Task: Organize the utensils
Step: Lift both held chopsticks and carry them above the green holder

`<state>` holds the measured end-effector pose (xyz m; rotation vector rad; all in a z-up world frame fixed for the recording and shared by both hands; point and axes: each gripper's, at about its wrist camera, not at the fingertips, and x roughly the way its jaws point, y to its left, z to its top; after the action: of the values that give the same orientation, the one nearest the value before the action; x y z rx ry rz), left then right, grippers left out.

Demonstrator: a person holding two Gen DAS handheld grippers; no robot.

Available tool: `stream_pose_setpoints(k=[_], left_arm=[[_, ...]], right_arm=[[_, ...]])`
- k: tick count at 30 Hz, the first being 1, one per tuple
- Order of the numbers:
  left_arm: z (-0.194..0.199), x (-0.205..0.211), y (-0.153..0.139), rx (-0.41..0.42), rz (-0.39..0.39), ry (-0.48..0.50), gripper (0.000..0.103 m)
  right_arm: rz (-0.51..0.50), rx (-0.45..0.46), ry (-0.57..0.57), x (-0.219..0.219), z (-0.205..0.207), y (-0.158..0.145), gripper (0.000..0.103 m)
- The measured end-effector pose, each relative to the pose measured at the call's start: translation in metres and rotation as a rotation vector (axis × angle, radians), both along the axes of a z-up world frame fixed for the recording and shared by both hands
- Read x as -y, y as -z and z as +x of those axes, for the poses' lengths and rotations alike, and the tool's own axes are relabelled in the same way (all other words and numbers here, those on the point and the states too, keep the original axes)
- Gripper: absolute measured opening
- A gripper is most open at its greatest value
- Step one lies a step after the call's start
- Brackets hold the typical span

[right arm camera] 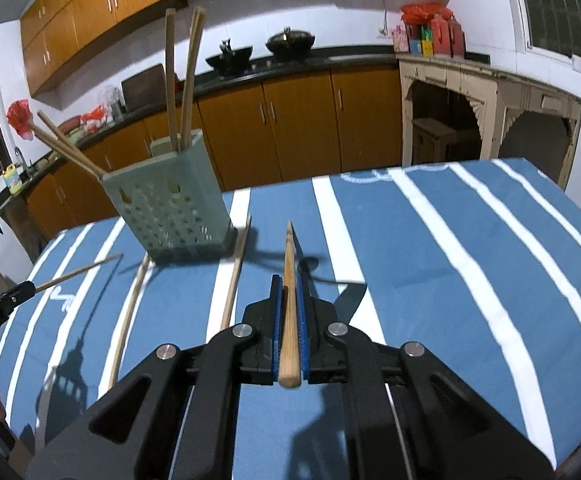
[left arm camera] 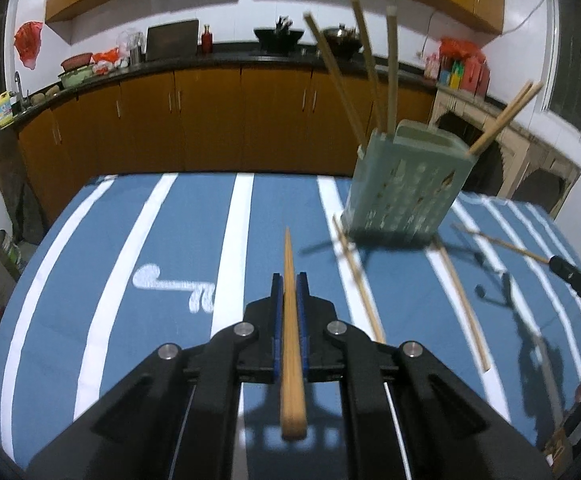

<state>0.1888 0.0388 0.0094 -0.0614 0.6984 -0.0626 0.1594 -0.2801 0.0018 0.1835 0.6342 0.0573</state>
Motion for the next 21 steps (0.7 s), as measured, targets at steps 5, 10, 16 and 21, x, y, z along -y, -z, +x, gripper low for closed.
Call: stream_pose_setpoints(k=[5,10,16,21], left_arm=[[-0.005,-0.002,-0.018,0.070,-0.035,-0.007,0.008],[-0.005,-0.003,-0.029,0.102,-0.048,-0.013,0.008],[-0.008,-0.003,-0.040,0.135,-0.047,-0.012,0.008],[-0.011,-0.003,-0.054,0.164,-0.051,-0.003,0.008]], right_arm=[[-0.005,0.052,0.005,0.001,-0.002,-0.013,0.008],[-0.001,0.087,0.003,0.002,-0.004,-0.023,0.008],[0.009,0.122,-0.011,0.001,-0.004,-0.035,0.008],[0.027,0.150,-0.026,0.001,-0.004,-0.049,0.008]])
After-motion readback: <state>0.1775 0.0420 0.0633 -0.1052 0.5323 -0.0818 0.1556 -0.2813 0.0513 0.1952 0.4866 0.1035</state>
